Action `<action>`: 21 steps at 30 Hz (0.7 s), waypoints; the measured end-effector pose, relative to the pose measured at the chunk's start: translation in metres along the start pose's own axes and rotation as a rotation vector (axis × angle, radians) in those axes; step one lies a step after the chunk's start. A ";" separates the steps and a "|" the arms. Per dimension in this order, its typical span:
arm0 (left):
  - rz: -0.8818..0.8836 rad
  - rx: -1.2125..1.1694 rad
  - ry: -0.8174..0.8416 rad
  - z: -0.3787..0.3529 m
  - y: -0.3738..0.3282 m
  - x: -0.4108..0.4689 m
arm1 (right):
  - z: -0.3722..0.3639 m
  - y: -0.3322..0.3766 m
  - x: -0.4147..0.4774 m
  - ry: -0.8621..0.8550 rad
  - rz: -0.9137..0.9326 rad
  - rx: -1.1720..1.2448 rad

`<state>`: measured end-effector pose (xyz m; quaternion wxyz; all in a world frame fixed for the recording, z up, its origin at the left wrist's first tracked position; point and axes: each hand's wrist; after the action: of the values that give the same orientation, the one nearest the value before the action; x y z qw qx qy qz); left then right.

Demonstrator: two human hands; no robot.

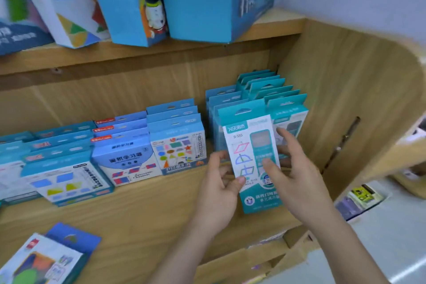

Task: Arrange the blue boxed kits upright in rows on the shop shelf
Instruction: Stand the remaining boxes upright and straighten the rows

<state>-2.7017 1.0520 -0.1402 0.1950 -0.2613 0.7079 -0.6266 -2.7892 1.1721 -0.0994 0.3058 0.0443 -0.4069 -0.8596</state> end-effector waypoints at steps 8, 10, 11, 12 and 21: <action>-0.186 0.363 0.013 -0.049 0.023 0.038 | 0.036 -0.020 0.022 -0.311 0.246 -0.268; -0.211 0.419 -0.015 -0.053 0.029 0.042 | 0.041 -0.021 0.030 -0.326 0.302 -0.267; -0.228 0.456 -0.027 -0.055 0.030 0.043 | 0.042 -0.023 0.033 -0.320 0.322 -0.278; -0.240 0.507 -0.030 -0.057 0.030 0.044 | 0.042 -0.024 0.036 -0.314 0.334 -0.291; -0.072 1.150 0.031 -0.083 0.019 0.051 | 0.036 -0.022 0.045 -0.343 0.408 -0.404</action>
<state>-2.7939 1.0873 -0.1444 0.2738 -0.1281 0.2467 -0.9208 -2.8479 1.1821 -0.0841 0.4012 -0.2450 -0.2745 -0.8388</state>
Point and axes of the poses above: each hand's wrist, its own x-axis towards the middle knuckle, its own z-axis out of the back of the hand, y = z × x, and after that the axes turned 10 degrees about -x, right-handed
